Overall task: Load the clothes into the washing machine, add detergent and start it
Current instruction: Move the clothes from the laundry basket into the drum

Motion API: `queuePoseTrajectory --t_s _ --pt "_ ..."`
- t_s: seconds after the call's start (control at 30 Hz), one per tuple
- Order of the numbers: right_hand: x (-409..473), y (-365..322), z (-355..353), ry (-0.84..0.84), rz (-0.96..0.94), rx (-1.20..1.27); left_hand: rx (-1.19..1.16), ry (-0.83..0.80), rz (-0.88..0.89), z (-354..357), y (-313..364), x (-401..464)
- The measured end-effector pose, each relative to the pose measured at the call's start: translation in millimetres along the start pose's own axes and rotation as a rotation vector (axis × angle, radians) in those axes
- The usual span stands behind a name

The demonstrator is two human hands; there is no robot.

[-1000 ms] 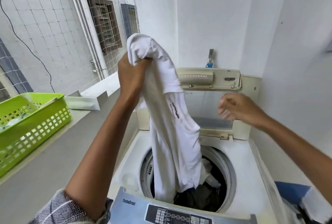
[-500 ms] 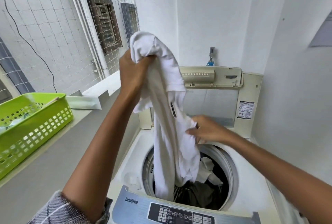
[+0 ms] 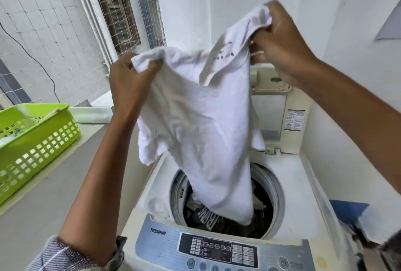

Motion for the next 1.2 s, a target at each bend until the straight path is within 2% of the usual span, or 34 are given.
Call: queuePoseTrajectory --t_s 0.23,0.37,0.43,0.5,0.57,0.63,0.7,0.77,0.8,0.83,0.87,0.97,1.0,1.03,1.1,1.2 --pt "6.1 -30.0 23.5 -0.02 -0.056 0.04 -0.196 -0.064 -0.047 18.7 13.6 -1.1" --pt "-2.6 -12.5 38.5 -0.02 -0.158 -0.104 -0.177 -0.046 -0.03 35.9 -1.3 -18.1" --pt "-16.3 15.8 48.9 -0.05 -0.174 -0.231 -0.117 -0.032 -0.019 47.3 -23.3 -38.1" --pt "-32.3 57.2 58.7 -0.116 -0.142 -0.381 -0.056 -0.07 -0.078 64.0 -58.4 -62.8" --pt "-47.4 109.0 66.8 -0.231 -0.015 -0.585 0.027 -0.151 -0.234 82.2 -103.3 -88.8" --pt "-68.3 156.6 72.7 -0.298 0.117 -0.658 0.077 -0.235 -0.384 96.9 -144.8 -116.4" --pt "-98.3 191.0 75.7 -0.196 0.182 -0.597 0.129 -0.301 -0.432 107.2 -174.6 -144.2" --pt "-135.4 224.2 77.1 -0.052 0.241 -0.595 0.211 -0.359 -0.396 112.9 -196.3 -169.8" --pt "-153.7 239.9 79.1 -0.035 0.27 -0.636 0.246 -0.402 -0.364 115.2 -206.5 -181.4" --pt "-170.2 258.2 83.7 -0.091 0.304 -0.701 0.29 -0.477 -0.333 118.9 -219.3 -193.0" --pt "-186.4 279.3 89.6 -0.229 0.347 -0.79 0.35 -0.594 -0.317 124.0 -233.4 -205.3" --pt "-242.8 345.4 97.2 -0.916 0.603 -1.061 0.557 -1.116 -0.437 135.7 -282.9 -250.9" --pt "-259.7 359.0 95.3 -1.106 0.684 -1.075 0.603 -1.259 -0.486 135.8 -295.2 -265.4" --pt "-272.2 367.1 93.1 -1.218 0.74 -1.07 0.638 -1.356 -0.518 135.0 -303.5 -276.9" --pt "-282.2 375.1 91.2 -1.281 0.77 -1.069 0.666 -1.423 -0.561 133.6 -312.2 -290.1" --pt "-278.3 375.7 92.9 -1.273 0.752 -1.048 0.655 -1.413 -0.589 135.6 -314.2 -295.8"
Point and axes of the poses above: each hand's wrist, its own x-axis towards the middle knuckle, its own z-axis out of the palm, y = z × x, the point moved 6 cm from there along x, towards the middle knuckle, and after that the axes turned 5 degrees about -x, right-handed, at the moved point
